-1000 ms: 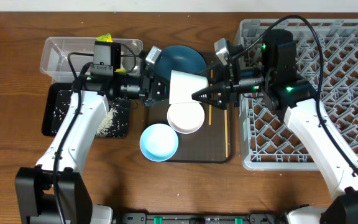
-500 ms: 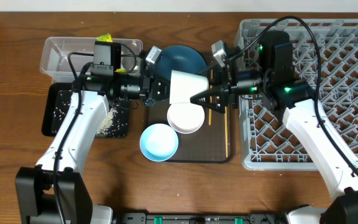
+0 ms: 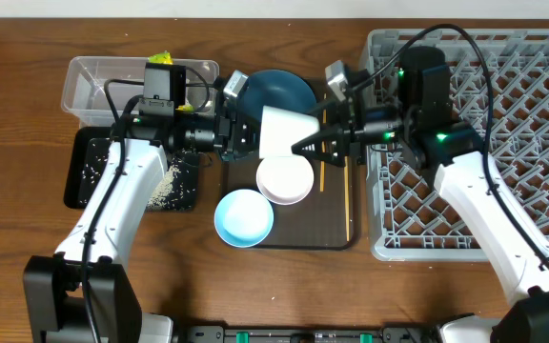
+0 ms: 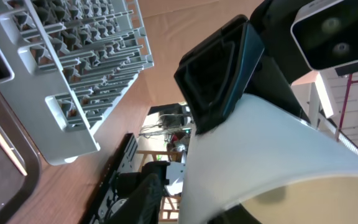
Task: Sort waste into correct bins and load items into the dishwasher rack
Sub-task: 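Grasp the cup with the right gripper and release the left gripper, then lower the white cup into the grey rack with the right gripper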
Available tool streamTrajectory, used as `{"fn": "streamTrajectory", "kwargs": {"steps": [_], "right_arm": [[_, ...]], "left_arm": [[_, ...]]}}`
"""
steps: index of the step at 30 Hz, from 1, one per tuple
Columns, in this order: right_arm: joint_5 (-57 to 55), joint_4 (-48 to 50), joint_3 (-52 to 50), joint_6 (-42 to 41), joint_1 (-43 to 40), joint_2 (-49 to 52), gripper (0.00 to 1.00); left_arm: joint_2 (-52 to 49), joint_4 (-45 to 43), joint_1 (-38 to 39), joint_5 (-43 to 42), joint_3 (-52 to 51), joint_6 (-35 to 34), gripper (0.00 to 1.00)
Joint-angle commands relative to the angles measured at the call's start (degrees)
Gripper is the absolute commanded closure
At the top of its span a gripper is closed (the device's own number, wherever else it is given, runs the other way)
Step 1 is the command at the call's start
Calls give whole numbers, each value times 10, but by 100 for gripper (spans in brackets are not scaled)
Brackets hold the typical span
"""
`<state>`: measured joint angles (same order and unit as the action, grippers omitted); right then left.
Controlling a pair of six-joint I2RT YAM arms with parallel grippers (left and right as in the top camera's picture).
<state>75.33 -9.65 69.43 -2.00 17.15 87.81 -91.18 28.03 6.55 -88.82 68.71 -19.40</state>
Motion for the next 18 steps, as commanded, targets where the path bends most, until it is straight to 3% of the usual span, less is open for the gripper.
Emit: {"fn": "streamTrajectory", "kwargs": {"steps": [1,6,11,18], "right_arm": [[11,7,-1,-40,-41,5,61],[-68,-31,-1,-89,-135,-3,61],[-207,-135,0,-89,-202,-28,60],[-417,-371,89,-73,-220,-75,59]], "left_arm": [[6,-1,1,-13,14,7,71],[6,-2,0,-11,14,8,69],[6,-3,0,23,14,14,68],[6,2,0,224,14,18,69]]}}
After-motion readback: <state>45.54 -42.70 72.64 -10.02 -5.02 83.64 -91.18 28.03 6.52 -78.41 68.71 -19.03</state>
